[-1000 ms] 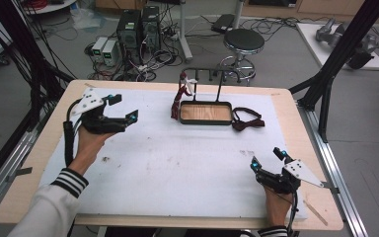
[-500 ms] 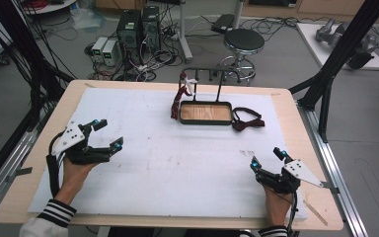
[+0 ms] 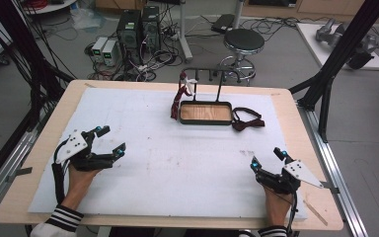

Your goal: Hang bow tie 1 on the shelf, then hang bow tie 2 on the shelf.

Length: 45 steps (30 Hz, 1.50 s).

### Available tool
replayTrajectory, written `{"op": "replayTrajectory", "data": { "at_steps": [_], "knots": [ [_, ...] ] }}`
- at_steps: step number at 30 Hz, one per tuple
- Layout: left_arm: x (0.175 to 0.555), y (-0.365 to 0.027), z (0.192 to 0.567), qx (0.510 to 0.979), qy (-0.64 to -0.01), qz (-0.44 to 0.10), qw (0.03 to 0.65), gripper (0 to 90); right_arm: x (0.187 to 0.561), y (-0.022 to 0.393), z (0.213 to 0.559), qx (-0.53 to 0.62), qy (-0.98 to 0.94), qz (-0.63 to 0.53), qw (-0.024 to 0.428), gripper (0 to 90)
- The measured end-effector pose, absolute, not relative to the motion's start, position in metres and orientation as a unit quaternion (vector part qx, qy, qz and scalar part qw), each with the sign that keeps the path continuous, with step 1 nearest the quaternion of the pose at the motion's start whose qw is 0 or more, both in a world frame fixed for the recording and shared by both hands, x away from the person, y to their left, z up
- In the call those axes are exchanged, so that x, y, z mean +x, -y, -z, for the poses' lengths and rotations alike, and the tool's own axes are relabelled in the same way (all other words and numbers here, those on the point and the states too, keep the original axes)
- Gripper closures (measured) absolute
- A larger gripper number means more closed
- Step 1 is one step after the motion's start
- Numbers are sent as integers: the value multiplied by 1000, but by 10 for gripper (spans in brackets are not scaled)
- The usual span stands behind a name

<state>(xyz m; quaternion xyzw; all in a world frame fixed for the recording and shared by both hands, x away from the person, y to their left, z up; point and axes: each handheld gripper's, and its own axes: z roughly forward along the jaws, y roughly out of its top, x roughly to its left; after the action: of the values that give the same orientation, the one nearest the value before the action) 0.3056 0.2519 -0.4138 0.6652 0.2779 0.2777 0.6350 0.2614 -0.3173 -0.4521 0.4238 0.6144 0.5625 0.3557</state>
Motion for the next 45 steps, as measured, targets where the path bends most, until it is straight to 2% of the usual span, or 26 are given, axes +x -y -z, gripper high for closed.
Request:
{"op": "replayTrajectory", "data": {
  "at_steps": [27,34,45],
  "knots": [
    [306,-261,432,663,-295,-282,627,142,265,320,449,435,-615,-557,351,111],
    [305,-260,444,674,-301,-279,614,142,268,325,431,432,-630,-548,341,111],
    [305,-262,451,666,-307,-278,621,142,283,332,393,403,-678,-509,344,111]
  ]
}}
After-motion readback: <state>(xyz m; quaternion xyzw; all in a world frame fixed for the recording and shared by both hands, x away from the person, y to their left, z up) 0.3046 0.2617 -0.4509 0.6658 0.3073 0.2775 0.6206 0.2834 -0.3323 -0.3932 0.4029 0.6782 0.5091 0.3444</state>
